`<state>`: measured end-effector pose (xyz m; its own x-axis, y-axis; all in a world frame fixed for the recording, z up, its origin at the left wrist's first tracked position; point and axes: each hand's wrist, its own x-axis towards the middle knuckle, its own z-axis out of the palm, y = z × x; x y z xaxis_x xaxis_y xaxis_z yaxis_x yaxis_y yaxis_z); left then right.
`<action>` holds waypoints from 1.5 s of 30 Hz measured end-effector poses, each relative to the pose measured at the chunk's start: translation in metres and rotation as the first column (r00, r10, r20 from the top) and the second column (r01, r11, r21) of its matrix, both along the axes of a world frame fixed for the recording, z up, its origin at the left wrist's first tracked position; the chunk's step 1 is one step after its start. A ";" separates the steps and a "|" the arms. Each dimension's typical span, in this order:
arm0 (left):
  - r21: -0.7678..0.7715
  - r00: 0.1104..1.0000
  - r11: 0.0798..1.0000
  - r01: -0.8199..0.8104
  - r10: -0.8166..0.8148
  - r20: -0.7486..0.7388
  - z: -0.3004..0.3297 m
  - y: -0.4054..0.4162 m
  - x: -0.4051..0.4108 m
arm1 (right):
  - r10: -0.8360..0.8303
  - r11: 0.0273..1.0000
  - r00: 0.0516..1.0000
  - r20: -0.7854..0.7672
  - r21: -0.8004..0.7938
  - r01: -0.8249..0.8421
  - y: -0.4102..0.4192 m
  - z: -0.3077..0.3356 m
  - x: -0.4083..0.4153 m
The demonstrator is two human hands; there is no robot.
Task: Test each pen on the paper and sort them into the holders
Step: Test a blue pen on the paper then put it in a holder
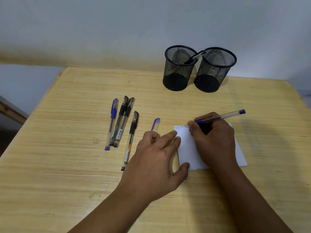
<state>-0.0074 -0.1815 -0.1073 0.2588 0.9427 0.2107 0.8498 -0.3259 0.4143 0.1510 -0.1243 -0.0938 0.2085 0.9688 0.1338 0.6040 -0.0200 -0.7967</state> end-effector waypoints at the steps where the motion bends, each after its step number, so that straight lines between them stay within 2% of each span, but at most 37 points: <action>1: 0.002 1.000 1.000 -0.001 0.001 0.002 0.000 0.000 0.000 | 0.007 1.000 1.000 0.004 -0.002 -0.007 -0.001 0.000 -0.001; 9: 0.001 1.000 1.000 -0.008 0.008 -0.007 -0.001 0.000 0.001 | 0.000 1.000 1.000 0.001 0.001 0.000 -0.001 -0.002 0.001; 19: 0.004 1.000 1.000 -0.016 0.016 -0.018 -0.001 -0.001 0.001 | -0.065 0.996 0.980 -0.189 0.046 0.075 -0.002 -0.001 0.005; 22: 0.005 1.000 1.000 -0.014 0.014 -0.025 -0.002 -0.002 0.001 | -0.076 0.993 0.977 -0.201 0.077 0.093 -0.003 0.000 0.005; 25: -0.015 0.999 1.000 -0.013 0.012 -0.053 -0.001 -0.002 0.001 | -0.096 0.992 0.974 -0.205 0.060 0.110 -0.003 0.004 0.008; 29: -0.060 0.992 0.998 0.000 -0.008 -0.130 -0.001 0.000 0.003 | -0.046 0.999 0.979 -0.200 0.005 0.048 -0.001 0.013 0.018; 34: -0.085 0.997 0.995 0.049 -0.054 -0.052 0.008 0.000 -0.001 | -0.030 1.000 0.947 -0.319 -0.004 0.030 -0.011 0.024 0.023; 38: -0.116 0.992 0.990 0.078 -0.066 0.107 0.020 0.003 -0.005 | -0.048 0.999 0.919 -0.392 -0.027 0.041 -0.023 0.027 0.023; 41: -0.114 0.985 0.993 0.003 0.016 0.169 0.022 0.016 -0.018 | -0.030 0.999 0.887 -0.460 -0.044 0.012 -0.030 0.029 0.023; 45: -0.010 0.986 0.991 -0.131 0.131 0.103 0.032 0.039 -0.032 | -0.023 0.999 0.825 -0.565 -0.050 -0.007 -0.043 0.035 0.024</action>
